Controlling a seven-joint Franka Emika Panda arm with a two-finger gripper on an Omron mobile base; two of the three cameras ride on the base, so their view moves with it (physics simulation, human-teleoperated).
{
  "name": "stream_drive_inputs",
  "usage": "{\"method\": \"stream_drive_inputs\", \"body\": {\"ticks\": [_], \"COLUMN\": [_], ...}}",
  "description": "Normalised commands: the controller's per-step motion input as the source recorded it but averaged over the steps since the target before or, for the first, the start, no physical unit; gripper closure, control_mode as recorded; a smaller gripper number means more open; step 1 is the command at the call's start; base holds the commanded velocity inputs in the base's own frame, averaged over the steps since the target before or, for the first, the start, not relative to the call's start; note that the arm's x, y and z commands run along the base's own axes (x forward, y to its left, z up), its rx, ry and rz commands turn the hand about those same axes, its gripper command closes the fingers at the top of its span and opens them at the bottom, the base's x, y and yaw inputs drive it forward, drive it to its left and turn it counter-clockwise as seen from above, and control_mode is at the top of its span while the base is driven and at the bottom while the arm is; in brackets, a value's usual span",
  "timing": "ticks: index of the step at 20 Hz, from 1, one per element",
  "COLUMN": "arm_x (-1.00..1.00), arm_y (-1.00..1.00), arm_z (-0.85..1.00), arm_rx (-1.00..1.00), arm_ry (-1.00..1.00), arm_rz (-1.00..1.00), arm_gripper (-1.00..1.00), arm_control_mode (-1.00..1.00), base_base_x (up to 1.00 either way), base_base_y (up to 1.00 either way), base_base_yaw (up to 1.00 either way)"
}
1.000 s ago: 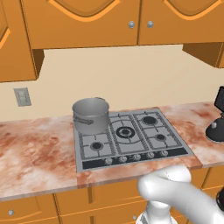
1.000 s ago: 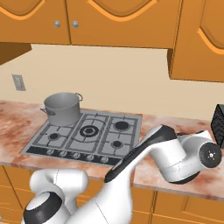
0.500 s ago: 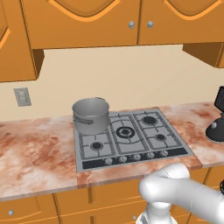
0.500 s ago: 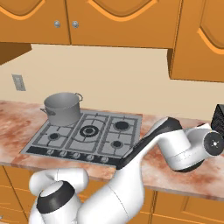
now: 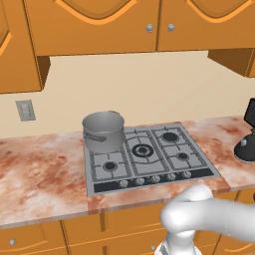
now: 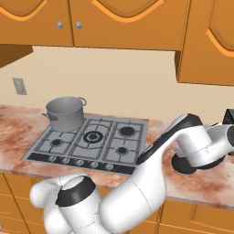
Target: Pick the kettle from the counter and place it on a stove burner. Then turn the burner on.
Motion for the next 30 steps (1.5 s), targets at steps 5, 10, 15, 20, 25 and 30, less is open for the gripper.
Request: {"method": "stream_drive_inputs", "body": {"ticks": [5, 10, 15, 20, 25, 30], "arm_x": [0.06, 0.0, 0.05, 0.14, 0.2, 0.26], "arm_y": [-0.07, 0.0, 0.0, 0.01, 0.0, 0.0], "arm_z": [0.0, -0.03, -0.29, -0.3, -0.05, -0.09], "arm_rx": [0.0, 0.0, -0.05, -0.05, -0.02, -0.03], "arm_ry": [0.16, 0.01, 0.03, 0.07, 0.03, 0.11], "arm_rz": [0.14, 0.0, 0.0, 0.0, 0.0, 0.04], "arm_gripper": [-1.0, -1.0, -1.0, -1.0, -1.0, -1.0], "arm_control_mode": [-1.0, -1.0, -1.0, -1.0, -1.0, -1.0], "base_base_x": [0.0, 0.0, 0.0, 0.0, 0.0, 0.0], "base_base_y": [0.0, 0.0, 0.0, 0.0, 0.0, 0.0], "base_base_yaw": [0.0, 0.0, 0.0, 0.0, 0.0, 0.0]}}
